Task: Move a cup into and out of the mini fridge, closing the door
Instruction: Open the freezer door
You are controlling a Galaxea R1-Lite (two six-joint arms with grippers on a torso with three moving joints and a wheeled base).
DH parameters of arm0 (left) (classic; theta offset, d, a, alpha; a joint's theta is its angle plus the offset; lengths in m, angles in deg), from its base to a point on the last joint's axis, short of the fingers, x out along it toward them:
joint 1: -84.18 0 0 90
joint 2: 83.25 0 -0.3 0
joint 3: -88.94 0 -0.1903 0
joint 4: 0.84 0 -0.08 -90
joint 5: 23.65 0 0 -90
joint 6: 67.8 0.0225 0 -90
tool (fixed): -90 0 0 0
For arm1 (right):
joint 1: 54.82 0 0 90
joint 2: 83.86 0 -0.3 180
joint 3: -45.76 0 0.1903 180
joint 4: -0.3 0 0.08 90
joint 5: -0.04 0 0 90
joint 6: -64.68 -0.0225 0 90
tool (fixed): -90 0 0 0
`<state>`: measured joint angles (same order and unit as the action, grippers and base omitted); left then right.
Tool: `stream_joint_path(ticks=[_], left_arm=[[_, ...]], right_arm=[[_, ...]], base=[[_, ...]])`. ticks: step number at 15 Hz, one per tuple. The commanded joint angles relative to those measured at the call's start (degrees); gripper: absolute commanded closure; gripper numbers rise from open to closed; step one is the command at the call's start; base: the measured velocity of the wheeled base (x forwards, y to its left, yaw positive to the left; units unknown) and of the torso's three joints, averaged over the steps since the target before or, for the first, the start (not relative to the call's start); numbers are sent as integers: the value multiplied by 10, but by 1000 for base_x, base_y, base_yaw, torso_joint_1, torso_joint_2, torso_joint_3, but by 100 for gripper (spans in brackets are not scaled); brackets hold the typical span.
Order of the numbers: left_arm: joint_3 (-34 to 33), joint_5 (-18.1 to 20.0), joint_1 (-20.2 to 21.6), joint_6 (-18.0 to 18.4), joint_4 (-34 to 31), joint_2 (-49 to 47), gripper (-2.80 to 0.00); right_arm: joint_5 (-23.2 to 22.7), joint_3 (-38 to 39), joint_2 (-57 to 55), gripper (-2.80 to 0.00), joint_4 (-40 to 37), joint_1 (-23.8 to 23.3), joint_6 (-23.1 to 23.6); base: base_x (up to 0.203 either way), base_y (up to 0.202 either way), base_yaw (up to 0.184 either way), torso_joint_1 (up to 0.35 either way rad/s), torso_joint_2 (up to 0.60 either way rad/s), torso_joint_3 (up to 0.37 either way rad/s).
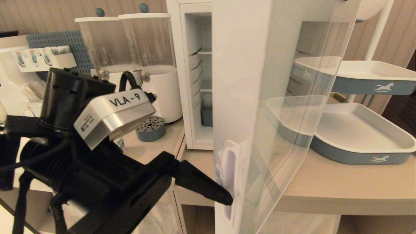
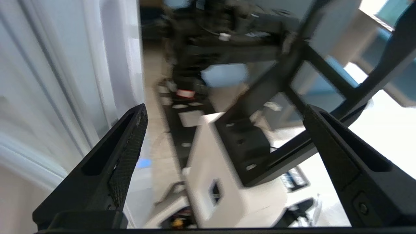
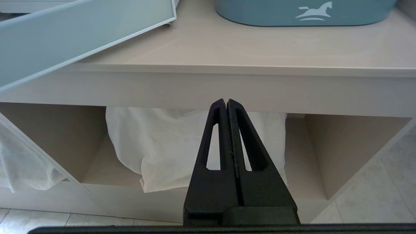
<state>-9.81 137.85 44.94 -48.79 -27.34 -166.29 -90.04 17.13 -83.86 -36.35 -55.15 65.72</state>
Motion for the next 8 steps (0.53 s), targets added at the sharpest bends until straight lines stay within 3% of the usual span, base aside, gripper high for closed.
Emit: stream_joint_path(ticks=[1,4,8], left_arm=[[3,-9,-38,-6,-1,-7,-280],[10,-49,-106,-35,14,-9,-280],[1,-86,-191,-114,91,-12,-280]], right_arm=[[-1,0,-1,0,-1,-1,0],[0,0,-1,0,-1,0,0],[-1,0,-1,0,-1,0,0]], base=[[0,0,0,0,0,0],[0,0,0,0,0,0],[0,0,0,0,0,0]])
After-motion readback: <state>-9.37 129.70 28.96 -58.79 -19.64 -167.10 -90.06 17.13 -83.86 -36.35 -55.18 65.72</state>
